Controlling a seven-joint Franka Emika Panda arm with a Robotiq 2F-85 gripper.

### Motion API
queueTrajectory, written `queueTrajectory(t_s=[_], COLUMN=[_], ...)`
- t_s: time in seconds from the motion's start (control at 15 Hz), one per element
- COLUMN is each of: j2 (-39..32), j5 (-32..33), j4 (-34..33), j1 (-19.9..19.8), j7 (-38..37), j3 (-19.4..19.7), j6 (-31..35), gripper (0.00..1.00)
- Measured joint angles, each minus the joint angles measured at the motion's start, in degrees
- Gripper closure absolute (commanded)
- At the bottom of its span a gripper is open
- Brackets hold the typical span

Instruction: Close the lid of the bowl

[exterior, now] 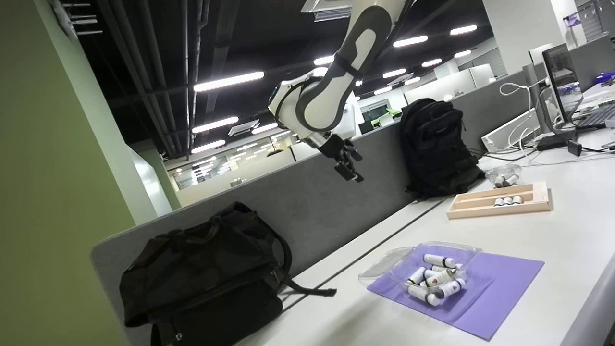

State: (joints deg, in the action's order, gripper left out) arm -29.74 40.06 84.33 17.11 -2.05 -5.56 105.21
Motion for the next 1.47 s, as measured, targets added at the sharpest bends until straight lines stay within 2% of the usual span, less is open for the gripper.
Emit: queueTrajectory(t_s=[0.87, 1.13, 1.47], j2=[-0.17, -0.43, -0.79], j5=[-1.79, -5.36, -5.38], j4=[-0.11, -0.12, -0.12], j1=[0.01, 0.17, 1.06], j7=[0.32, -4.58, -8.6], j3=[-0.01, 0.07, 1.03], j6=[1.26, 2.02, 0.52], gripper=[0.0, 0.0, 0.0])
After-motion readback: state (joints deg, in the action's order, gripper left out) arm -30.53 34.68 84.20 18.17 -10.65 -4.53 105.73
